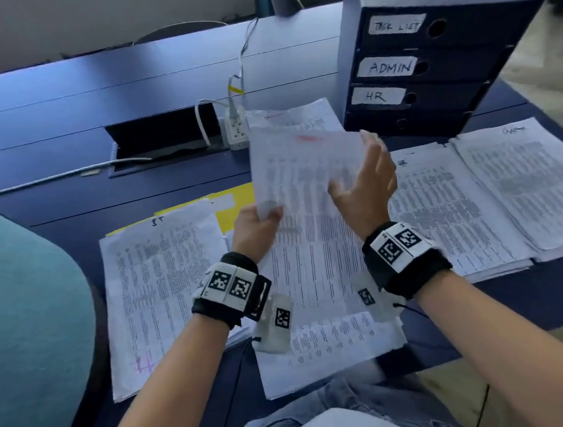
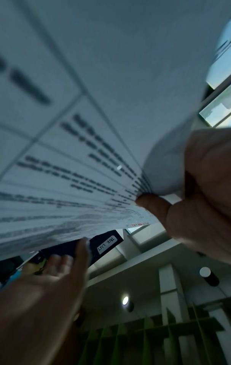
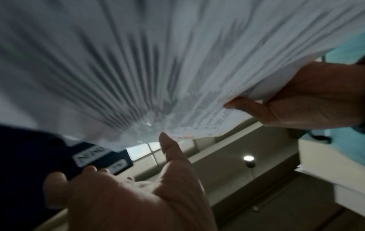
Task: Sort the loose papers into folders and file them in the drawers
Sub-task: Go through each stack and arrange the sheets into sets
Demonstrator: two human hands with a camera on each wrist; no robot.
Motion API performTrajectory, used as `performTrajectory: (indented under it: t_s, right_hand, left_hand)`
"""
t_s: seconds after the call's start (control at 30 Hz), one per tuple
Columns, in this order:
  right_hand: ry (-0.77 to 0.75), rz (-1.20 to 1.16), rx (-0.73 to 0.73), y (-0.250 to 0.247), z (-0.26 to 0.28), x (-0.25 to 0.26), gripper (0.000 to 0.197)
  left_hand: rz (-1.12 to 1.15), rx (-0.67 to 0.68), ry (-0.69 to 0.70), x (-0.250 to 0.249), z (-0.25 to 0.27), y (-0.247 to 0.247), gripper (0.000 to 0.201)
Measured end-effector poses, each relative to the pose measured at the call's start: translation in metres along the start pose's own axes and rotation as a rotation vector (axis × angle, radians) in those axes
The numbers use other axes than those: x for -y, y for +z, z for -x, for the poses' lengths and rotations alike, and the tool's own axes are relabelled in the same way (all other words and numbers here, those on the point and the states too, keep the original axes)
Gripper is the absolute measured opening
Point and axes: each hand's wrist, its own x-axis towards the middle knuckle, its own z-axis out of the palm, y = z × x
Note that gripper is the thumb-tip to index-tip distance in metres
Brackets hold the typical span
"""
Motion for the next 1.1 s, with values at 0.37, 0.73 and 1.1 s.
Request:
performTrajectory:
  t_s: [0.37,0.73,1.1]
  right_hand:
    - [0.426,-0.052,0.171,-0.096,-0.026,-0.131,0.022]
    - [0.535,0.338,-0.034,-0.215,-0.120,-0.227,0.043]
    - [0.448,0.498,0.538,-0.205,-0.124,-0.289,0.062]
  left_hand:
    - [0.226,-0.020,-0.145,-0.041,-0.008,0.113,0.044]
    - [-0.384,0.371,0.120,-0.097,-0.032,0.291,0.039]
    - [-0.248,0.403,-0.017,-0.096,-0.048,0.405,0.046]
